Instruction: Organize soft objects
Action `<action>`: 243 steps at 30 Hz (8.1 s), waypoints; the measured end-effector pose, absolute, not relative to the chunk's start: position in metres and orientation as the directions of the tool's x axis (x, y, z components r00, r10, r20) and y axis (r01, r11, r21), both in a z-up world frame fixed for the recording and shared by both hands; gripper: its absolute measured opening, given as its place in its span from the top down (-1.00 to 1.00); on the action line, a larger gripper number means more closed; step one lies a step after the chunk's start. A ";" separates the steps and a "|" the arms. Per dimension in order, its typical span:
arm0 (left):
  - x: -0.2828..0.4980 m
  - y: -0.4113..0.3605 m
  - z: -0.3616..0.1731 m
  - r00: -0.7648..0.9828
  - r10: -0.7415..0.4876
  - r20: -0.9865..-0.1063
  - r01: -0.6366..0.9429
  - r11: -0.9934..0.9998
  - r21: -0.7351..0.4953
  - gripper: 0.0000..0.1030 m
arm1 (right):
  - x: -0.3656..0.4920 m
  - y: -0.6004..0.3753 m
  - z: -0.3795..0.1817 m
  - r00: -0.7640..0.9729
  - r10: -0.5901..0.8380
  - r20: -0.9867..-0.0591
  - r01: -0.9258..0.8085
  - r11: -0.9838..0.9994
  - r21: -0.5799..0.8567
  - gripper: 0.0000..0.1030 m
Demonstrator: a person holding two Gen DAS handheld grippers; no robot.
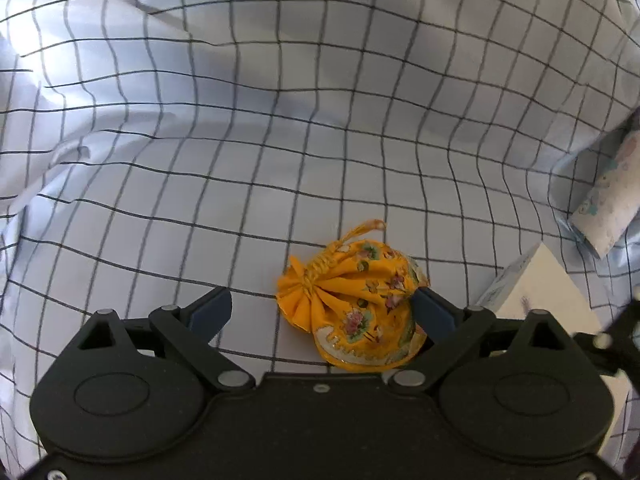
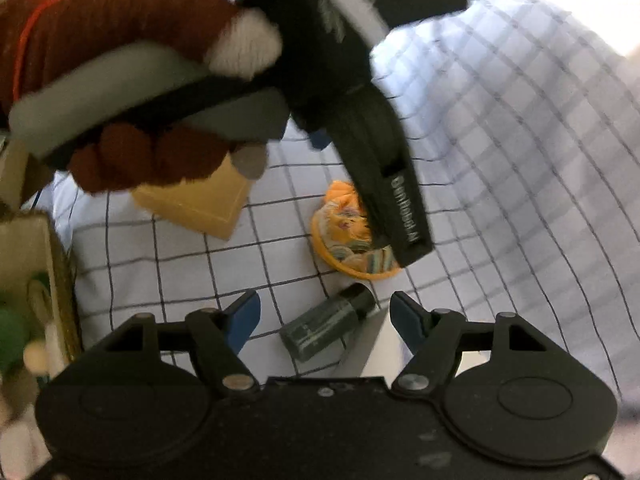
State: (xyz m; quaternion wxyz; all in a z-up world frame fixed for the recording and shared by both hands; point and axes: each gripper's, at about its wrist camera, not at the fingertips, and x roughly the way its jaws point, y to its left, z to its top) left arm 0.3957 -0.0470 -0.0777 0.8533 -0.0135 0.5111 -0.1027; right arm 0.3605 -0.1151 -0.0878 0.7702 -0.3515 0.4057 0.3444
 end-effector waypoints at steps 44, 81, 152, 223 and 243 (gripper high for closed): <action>0.397 -0.004 -0.051 0.528 -0.135 -0.838 0.073 0.991 -0.114 -0.81 | 0.358 -0.115 -0.080 0.342 0.271 -0.900 -0.754 0.650 -0.091 -0.39; 0.418 -0.079 -0.095 0.419 -0.170 -0.892 0.099 0.985 -0.141 -0.96 | 0.220 -0.176 -0.048 0.607 0.165 -0.777 -0.017 0.981 0.195 -0.40; 0.276 -0.042 -0.074 0.535 -0.125 -0.835 0.208 0.978 -0.013 -0.59 | 0.192 -0.191 -0.039 0.616 0.153 -0.773 0.113 0.954 0.278 -0.41; 0.103 0.010 -0.020 0.528 -0.172 -0.832 0.216 0.974 -0.065 -0.33 | 0.124 -0.163 -0.030 0.614 0.182 -0.768 0.018 0.969 0.245 -0.45; 0.079 -0.001 -0.008 0.637 -0.147 -0.757 0.151 0.986 -0.064 -0.66 | 0.065 -0.169 -0.019 0.706 0.043 -0.707 0.094 0.984 0.153 -0.76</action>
